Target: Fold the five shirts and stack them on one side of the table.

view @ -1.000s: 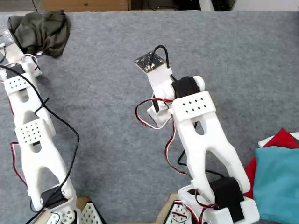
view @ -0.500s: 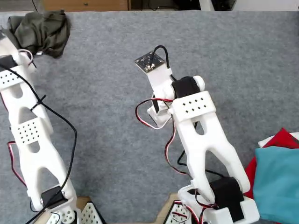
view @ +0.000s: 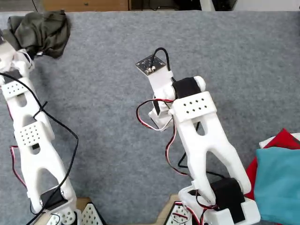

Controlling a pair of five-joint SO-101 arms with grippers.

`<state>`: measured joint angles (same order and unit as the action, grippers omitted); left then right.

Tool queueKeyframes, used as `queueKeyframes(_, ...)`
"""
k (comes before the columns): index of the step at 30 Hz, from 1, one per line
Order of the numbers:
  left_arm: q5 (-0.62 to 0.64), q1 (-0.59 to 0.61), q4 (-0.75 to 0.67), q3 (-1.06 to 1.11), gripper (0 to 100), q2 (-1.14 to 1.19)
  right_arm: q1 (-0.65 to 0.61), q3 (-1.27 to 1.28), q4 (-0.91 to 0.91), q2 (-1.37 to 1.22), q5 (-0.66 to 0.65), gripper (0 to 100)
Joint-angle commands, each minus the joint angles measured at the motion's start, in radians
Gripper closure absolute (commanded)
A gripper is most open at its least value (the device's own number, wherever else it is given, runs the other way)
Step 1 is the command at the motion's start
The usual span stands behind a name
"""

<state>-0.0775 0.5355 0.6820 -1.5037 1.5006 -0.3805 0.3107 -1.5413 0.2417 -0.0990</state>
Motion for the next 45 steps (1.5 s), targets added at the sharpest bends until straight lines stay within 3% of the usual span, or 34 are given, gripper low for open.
queueKeyframes(1, -0.015, -0.009, -0.147, 0.087, 79, 0.001, 0.016, -0.05, -0.008, 0.001, -0.003, 62.0)
queueKeyframes(4, -0.137, -0.012, -0.149, 0.169, 82, 0.01, 0.016, -0.051, -0.008, 0.001, -0.002, 62.0)
queueKeyframes(7, -0.315, -0.023, -0.147, 0.206, 93, 0.002, 0.015, -0.05, -0.008, 0.001, 0.006, 62.0)
queueKeyframes(9, -0.367, -0.029, -0.146, 0.206, 98, 0.002, 0.015, -0.051, -0.008, 0.001, 0.043, 62.0)
queueKeyframes(14, -0.224, -0.021, -0.14, 0.193, 98, -0.002, 0.015, -0.05, -0.005, -0.001, 0.077, 62.0)
queueKeyframes(16, -0.155, -0.012, -0.075, 0.135, 98, -0.024, 0.015, -0.05, -0.003, -0.001, 0.077, 62.0)
queueKeyframes(23, 0.003, -0.029, 0.407, -0.178, 98, -0.142, 0.015, -0.05, -0.005, -0.001, 0.075, 62.0)
queueKeyframes(30, 0.014, -0.095, 0.838, -0.164, 98, -0.404, 0.016, -0.05, -0.006, -0.001, 0.075, 62.0)
queueKeyframes(35, 0.012, -0.158, 1.054, -0.164, 98, -0.565, 0.018, -0.05, -0.006, 0.005, 0.075, 62.0)
queueKeyframes(45, 0.08, -0.23, 1.082, 0.014, 98, -0.966, 0.021, -0.05, -0.005, 0.007, 0.075, 62.0)
